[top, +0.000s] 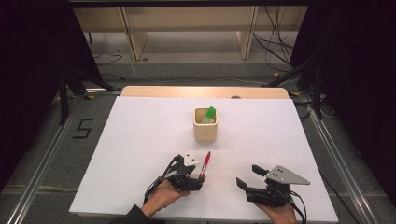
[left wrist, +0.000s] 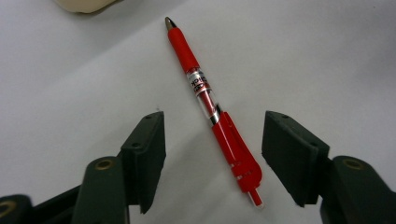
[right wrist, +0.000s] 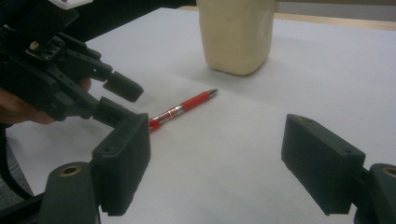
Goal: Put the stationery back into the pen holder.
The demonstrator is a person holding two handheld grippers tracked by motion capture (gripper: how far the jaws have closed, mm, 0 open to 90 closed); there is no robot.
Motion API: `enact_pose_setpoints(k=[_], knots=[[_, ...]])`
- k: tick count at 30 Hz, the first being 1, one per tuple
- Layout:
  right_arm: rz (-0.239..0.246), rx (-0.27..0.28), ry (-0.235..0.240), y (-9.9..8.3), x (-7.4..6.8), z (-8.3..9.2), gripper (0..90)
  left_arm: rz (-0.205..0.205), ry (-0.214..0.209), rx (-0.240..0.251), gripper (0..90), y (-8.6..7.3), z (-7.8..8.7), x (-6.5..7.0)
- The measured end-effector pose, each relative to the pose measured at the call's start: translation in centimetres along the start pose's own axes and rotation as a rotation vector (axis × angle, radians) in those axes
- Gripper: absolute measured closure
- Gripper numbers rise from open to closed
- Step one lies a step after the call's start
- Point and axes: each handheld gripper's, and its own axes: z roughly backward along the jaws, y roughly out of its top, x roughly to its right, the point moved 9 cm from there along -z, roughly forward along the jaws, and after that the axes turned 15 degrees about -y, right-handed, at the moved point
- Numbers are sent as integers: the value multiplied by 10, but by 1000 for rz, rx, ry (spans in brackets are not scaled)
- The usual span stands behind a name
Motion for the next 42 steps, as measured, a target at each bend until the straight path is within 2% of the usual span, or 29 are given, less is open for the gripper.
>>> enact_pose_setpoints(k=[6, 12, 16, 26, 36, 42], knots=[[2, 5, 1, 0, -1, 0, 248, 10, 11, -10, 471, 0, -5, 0], [2, 2, 7, -1, -3, 0, 248, 24, 4, -13, 547, 0, -11, 2], [1, 3, 9, -1, -3, 0, 248, 29, -1, -31, 568, -1, -15, 3], [2, 2, 11, -1, -4, 0, 249, 41, 9, -41, 618, -2, -21, 2], [2, -2, 12, -2, -4, -1, 252, 39, 28, -38, 644, -2, -23, 2], [6, -2, 7, -2, -4, -2, 255, 48, 40, -35, 698, -2, -22, 1]])
